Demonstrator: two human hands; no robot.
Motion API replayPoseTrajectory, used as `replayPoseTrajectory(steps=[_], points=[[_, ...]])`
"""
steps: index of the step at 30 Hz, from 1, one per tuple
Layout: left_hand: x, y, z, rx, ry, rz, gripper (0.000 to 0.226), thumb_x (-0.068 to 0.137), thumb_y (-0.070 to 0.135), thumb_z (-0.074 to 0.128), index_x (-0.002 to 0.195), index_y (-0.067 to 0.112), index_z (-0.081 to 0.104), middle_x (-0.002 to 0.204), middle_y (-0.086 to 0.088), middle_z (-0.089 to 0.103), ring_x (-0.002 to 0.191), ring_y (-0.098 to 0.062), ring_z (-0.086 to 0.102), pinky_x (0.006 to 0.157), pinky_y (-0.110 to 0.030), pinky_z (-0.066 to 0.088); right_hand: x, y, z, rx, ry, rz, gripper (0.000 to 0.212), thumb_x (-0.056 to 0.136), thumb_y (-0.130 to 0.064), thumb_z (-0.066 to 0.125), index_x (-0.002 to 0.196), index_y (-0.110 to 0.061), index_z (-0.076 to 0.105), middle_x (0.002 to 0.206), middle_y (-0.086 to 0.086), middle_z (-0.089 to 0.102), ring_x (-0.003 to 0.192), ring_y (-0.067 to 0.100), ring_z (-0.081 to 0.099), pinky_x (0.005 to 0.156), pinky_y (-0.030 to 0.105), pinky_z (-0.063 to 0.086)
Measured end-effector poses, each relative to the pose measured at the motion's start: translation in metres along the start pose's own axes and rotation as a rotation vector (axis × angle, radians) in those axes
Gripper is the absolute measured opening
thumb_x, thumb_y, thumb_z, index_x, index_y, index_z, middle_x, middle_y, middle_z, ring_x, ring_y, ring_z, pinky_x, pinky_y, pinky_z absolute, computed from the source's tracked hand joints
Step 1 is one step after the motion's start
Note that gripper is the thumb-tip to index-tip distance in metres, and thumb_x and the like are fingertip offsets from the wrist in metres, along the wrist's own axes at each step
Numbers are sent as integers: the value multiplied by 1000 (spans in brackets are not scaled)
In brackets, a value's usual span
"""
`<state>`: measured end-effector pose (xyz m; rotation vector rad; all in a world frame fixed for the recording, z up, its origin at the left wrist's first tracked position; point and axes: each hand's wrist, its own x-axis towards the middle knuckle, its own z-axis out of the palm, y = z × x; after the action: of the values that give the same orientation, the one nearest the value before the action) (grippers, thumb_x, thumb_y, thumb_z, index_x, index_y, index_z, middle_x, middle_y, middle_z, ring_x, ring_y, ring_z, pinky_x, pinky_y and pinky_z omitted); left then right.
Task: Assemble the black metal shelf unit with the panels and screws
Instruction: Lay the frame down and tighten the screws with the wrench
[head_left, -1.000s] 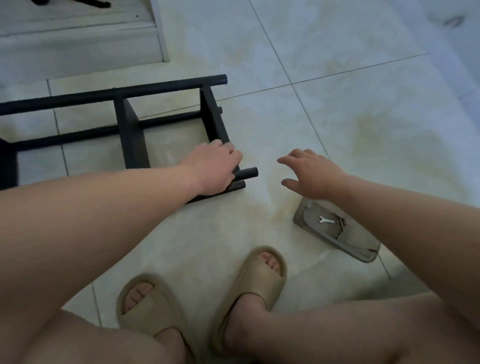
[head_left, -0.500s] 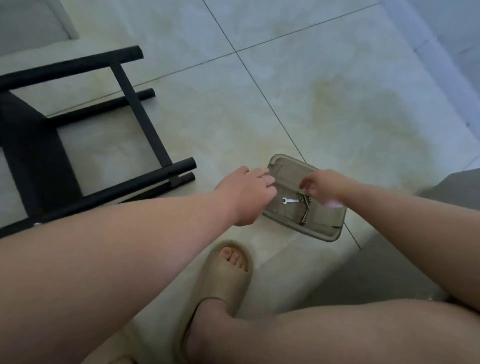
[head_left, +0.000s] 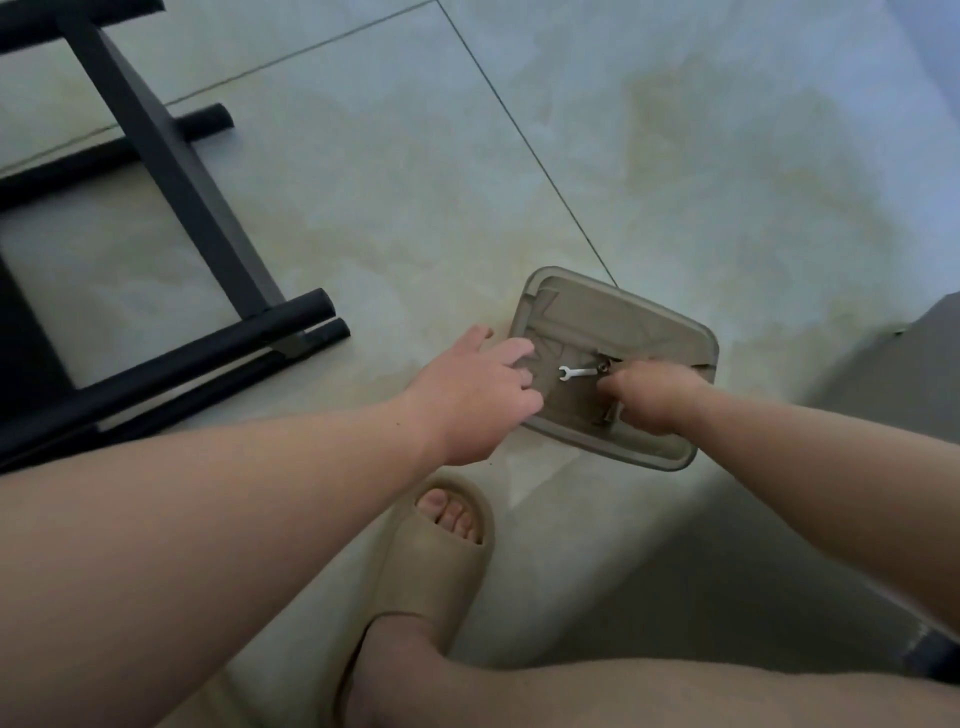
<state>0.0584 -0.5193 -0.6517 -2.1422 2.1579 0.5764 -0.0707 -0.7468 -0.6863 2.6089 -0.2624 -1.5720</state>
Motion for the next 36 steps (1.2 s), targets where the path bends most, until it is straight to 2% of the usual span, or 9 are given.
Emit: replayPoseTrajectory(steps=[7, 11, 14, 16, 19, 22, 26, 29, 36], points=[[3, -6, 2, 6, 22, 16, 21, 101, 35, 46, 115, 27, 59, 124, 7, 61, 142, -20, 25, 112, -48, 24, 16, -3, 14, -217, 28, -127, 21, 100, -17, 51, 115, -23, 63, 122, 0, 56, 119, 26, 52, 95, 41, 51], [4, -5, 4, 35, 36, 24, 20, 102, 35, 46, 114, 27, 60, 121, 6, 63, 140, -20, 27, 111, -48, 26, 18, -4, 14, -236, 18, -144, 23, 100, -16, 49, 116, -22, 65, 122, 1, 56, 118, 26, 54, 95, 37, 48], [7, -4, 5, 56, 17, 26, 20, 103, 36, 46, 113, 27, 60, 120, 7, 63, 141, -21, 27, 112, -47, 26, 10, -1, 5, -57, 28, -110, 21, 100, -21, 52, 115, -17, 66, 122, 3, 56, 113, 28, 59, 89, 38, 52], [6, -2, 4, 37, 16, 16, 26, 101, 38, 49, 123, 26, 58, 135, 4, 57, 144, -20, 26, 114, -44, 26, 0, 2, -7, 154, 78, -66, 13, 96, -22, 59, 105, -14, 66, 111, 5, 61, 103, 29, 62, 84, 38, 52], [-6, -6, -6, 1, 90, 3, 39, 98, 38, 52, 135, 26, 51, 151, 1, 43, 145, -21, 28, 113, -39, 28, -19, 6, -26, 476, 258, 25, 4, 88, -15, 66, 91, -16, 64, 87, 3, 65, 90, 30, 64, 73, 33, 49], [-32, -22, -30, 38, 109, -36, 36, 96, 33, 50, 131, 26, 53, 144, 1, 48, 136, -23, 40, 104, -39, 36, -42, -3, -54, 726, 450, 67, 17, 84, -8, 66, 91, -22, 59, 79, -5, 65, 81, 26, 64, 62, 23, 45], [-80, -49, -72, 26, 100, -327, 35, 99, 33, 47, 132, 26, 52, 143, 0, 49, 132, -24, 42, 101, -40, 38, -72, -38, -99, 1070, 532, -60, 29, 89, 2, 58, 109, -17, 65, 74, 7, 72, 71, 29, 73, 69, 39, 60], [-119, -65, -99, -100, 146, -568, 32, 98, 33, 48, 129, 27, 55, 139, 0, 51, 128, -26, 45, 99, -41, 38, -90, -78, -132, 1221, 588, -178, 9, 94, 1, 61, 97, -6, 66, 72, 9, 74, 70, 24, 75, 70, 36, 63], [-190, -104, -107, -587, 277, -968, 18, 97, 30, 55, 110, 23, 64, 114, 2, 63, 108, -22, 57, 93, -37, 48, -100, -162, -181, 1247, 711, -239, 16, 85, -3, 70, 75, -15, 65, 53, -7, 58, 48, 10, 50, 48, 22, 38]])
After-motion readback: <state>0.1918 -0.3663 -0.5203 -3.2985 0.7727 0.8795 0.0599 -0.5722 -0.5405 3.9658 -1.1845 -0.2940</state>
